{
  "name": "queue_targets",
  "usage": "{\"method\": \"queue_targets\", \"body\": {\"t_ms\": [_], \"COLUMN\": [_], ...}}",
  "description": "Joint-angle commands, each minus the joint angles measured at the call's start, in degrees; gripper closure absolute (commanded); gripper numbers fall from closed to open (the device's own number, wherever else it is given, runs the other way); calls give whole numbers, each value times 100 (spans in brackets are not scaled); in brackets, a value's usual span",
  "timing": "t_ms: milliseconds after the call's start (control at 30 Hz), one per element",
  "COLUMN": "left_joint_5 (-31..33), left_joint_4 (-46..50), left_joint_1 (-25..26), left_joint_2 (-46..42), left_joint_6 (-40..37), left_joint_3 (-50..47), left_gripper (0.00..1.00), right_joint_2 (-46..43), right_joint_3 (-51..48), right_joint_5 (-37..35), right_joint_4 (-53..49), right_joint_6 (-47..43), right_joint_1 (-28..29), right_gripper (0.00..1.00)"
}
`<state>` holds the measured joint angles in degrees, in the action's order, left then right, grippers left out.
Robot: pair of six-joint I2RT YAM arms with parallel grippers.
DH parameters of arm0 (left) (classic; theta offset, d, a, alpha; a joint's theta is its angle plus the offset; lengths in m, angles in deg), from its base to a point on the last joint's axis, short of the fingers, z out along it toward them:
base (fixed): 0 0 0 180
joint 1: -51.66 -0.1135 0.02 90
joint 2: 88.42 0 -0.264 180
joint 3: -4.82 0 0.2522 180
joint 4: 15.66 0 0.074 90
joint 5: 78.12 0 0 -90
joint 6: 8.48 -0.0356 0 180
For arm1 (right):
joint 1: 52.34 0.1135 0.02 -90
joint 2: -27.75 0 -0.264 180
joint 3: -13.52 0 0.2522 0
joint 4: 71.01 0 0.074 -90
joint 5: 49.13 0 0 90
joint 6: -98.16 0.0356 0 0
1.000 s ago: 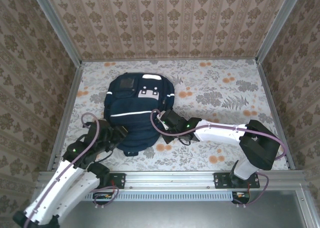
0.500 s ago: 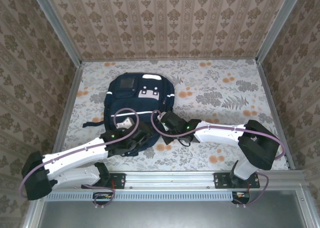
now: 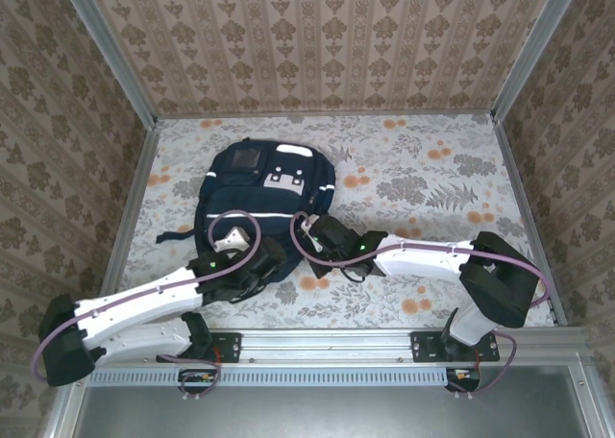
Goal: Pack books, pencil case, and school supplies into a backpack
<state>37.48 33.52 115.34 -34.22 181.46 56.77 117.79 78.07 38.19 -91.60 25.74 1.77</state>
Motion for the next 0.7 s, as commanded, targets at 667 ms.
{"method": "queue_targets", "body": {"t_ms": [667], "left_joint_5": [398], "left_joint_4": [1036], "left_joint_1": [-135], "left_joint_2": [-2451], "left_joint_6": [-486], "left_joint_3": [-696], "left_gripper": [100], "right_joint_2": [1360], "right_joint_3": [1009], "right_joint_5": [-321], "right_joint_4": [49], "right_joint_6": [-739], "right_joint_1": [-1869], "right_gripper": [100]}}
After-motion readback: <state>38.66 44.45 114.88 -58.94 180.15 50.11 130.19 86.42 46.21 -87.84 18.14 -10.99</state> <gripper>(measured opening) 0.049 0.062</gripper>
